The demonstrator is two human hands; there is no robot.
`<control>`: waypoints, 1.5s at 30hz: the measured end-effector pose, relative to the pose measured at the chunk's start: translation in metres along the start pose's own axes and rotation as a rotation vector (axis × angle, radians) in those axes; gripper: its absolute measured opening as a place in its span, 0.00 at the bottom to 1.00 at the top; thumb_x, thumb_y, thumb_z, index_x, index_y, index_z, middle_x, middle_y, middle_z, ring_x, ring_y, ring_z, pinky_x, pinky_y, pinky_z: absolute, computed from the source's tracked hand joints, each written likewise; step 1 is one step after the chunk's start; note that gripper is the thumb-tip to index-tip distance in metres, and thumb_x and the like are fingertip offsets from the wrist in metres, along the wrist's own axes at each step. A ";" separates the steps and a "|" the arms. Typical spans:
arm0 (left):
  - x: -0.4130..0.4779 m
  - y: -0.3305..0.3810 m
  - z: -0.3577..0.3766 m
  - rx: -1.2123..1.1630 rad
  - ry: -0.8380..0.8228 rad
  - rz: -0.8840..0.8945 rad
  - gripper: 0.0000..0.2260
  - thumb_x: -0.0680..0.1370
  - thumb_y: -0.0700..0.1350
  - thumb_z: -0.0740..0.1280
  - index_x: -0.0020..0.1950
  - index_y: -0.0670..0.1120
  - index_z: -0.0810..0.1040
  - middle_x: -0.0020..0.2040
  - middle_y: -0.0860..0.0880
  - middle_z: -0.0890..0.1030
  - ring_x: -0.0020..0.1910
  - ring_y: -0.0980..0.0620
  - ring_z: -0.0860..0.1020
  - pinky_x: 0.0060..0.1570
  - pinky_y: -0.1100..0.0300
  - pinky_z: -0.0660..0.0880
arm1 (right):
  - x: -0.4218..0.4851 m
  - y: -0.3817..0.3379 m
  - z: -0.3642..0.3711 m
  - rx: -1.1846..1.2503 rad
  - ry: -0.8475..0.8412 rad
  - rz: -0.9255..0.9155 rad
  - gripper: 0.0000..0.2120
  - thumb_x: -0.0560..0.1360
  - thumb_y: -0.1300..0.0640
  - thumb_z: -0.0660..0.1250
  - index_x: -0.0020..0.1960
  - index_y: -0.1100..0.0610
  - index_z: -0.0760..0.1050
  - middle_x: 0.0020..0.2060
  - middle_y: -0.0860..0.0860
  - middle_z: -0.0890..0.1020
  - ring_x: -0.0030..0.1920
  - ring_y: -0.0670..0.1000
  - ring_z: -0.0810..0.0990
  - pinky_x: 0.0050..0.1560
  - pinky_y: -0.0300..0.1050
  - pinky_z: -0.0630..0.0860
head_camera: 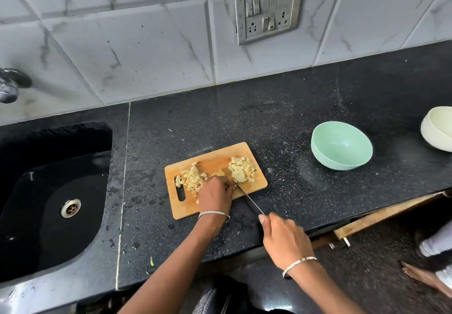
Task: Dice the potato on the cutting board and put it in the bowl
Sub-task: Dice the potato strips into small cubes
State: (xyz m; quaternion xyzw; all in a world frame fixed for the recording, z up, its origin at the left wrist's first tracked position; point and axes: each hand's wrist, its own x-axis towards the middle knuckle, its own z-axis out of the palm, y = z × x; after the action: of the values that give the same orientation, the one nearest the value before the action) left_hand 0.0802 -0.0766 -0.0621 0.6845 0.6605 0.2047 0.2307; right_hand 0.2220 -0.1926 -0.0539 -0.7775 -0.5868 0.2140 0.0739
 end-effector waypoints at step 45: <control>0.026 -0.014 -0.017 -0.062 -0.026 -0.045 0.11 0.69 0.43 0.77 0.49 0.50 0.80 0.40 0.53 0.82 0.40 0.51 0.81 0.41 0.59 0.73 | 0.024 -0.033 0.003 0.117 -0.032 -0.065 0.16 0.83 0.43 0.46 0.45 0.51 0.64 0.43 0.53 0.81 0.47 0.60 0.81 0.37 0.49 0.66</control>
State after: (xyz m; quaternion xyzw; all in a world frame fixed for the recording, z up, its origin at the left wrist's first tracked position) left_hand 0.0604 -0.0492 -0.0575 0.6648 0.6660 0.2109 0.2647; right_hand 0.1971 -0.1606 -0.0507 -0.7489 -0.5993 0.2575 0.1167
